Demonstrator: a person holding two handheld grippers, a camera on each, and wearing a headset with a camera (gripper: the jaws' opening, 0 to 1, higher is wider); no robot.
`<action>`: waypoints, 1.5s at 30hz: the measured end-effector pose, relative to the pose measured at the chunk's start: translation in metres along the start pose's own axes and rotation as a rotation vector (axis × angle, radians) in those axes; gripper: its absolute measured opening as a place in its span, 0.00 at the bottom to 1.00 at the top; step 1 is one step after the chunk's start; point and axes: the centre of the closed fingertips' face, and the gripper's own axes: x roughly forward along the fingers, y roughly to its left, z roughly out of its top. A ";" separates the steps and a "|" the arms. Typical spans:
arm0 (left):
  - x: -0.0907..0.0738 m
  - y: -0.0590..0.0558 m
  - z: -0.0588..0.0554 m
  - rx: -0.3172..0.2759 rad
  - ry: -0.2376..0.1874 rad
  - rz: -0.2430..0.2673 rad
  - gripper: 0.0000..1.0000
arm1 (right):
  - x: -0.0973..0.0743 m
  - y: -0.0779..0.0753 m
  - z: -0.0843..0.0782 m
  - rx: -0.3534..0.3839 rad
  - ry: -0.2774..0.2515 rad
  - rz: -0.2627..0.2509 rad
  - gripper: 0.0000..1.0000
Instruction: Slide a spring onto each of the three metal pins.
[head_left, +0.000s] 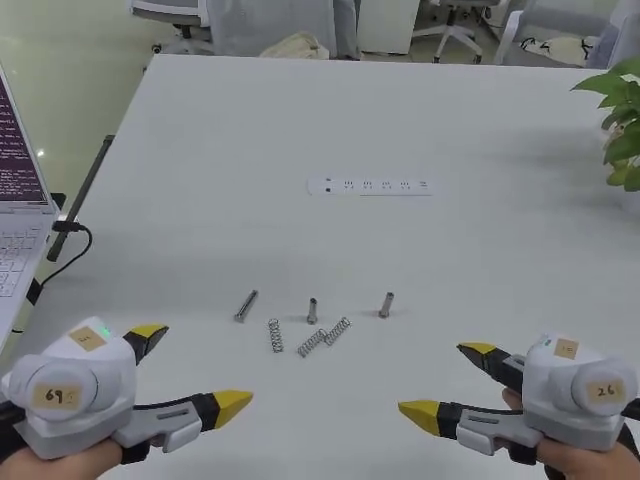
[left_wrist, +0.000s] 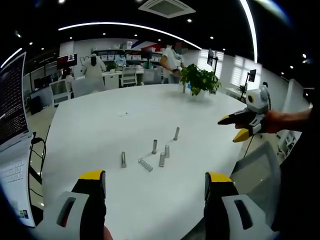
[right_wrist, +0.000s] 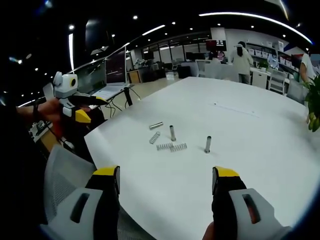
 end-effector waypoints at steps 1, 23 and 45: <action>0.000 0.000 0.000 0.000 0.000 0.000 0.78 | 0.000 0.000 0.000 -0.001 0.000 -0.001 0.75; 0.001 -0.001 0.003 0.008 0.003 -0.006 0.78 | -0.002 -0.002 0.002 -0.002 -0.001 -0.006 0.74; 0.013 0.001 0.005 0.026 0.016 -0.026 0.77 | -0.004 -0.005 -0.002 0.003 0.010 -0.013 0.74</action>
